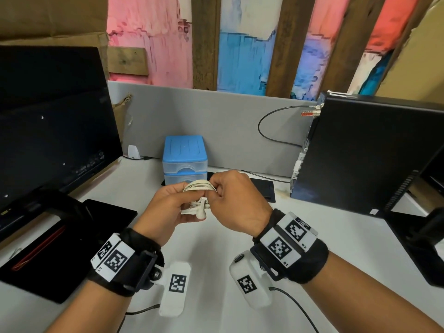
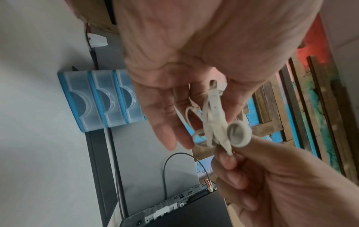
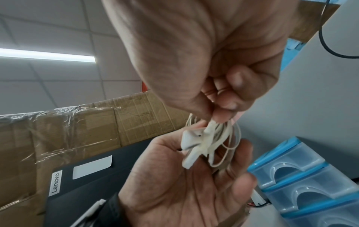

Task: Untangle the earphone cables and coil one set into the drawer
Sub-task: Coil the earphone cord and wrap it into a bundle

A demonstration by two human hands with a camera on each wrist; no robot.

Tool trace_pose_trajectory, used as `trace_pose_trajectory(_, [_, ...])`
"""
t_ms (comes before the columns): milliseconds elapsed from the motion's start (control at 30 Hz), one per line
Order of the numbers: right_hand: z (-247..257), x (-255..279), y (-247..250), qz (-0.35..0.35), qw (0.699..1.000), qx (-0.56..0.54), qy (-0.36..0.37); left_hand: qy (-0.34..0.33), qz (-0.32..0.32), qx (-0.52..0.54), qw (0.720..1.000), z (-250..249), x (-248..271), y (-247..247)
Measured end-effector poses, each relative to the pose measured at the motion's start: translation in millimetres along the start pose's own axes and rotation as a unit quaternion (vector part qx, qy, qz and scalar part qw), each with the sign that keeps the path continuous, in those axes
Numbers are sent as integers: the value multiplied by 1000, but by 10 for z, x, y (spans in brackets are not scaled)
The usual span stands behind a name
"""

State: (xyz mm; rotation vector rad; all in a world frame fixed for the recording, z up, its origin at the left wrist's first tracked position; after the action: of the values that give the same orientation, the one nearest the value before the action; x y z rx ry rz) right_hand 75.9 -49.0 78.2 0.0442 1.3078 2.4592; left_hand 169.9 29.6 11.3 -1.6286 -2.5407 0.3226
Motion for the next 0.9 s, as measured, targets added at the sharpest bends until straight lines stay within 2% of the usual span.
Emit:
trace_pose_trajectory(133, [51, 16, 8, -27, 999, 37, 9, 3, -32, 15, 999, 3, 20, -24])
trace_pose_trajectory(267, [91, 47, 74, -65, 997, 31, 29, 26, -16, 102, 994, 68, 13, -113])
trace_pose_trajectory(400, [74, 34, 114, -63, 997, 17, 27, 26, -19, 158, 987, 108, 0, -133])
trace_pose_trajectory(567, [22, 4, 87, -42, 999, 11, 19, 0, 2, 159, 987, 59, 1, -216])
trace_pose_trajectory(667, [-48, -15, 74, -35, 999, -4, 10, -15, -13, 111, 994, 56, 6, -221])
trace_pose_trajectory(733, [-82, -9, 65, -34, 999, -3, 7, -19, -27, 98, 995, 62, 15, -195])
trace_pose_trajectory(900, [-145, -1, 117, -49, 999, -14, 4, -10, -8, 85, 996, 64, 15, -153])
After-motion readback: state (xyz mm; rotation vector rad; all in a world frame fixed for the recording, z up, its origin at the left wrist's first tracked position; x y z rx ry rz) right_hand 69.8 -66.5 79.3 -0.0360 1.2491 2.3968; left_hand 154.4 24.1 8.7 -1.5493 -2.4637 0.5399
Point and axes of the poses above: each hand's wrist, its own x-axis away from the middle knuckle, its own y-axis out of the back of the hand, z = x × y, the point moved 8 cm from there along -x, towards the middle knuckle, and after that the axes turned 13 degrees about z, right-handed, at the moved point
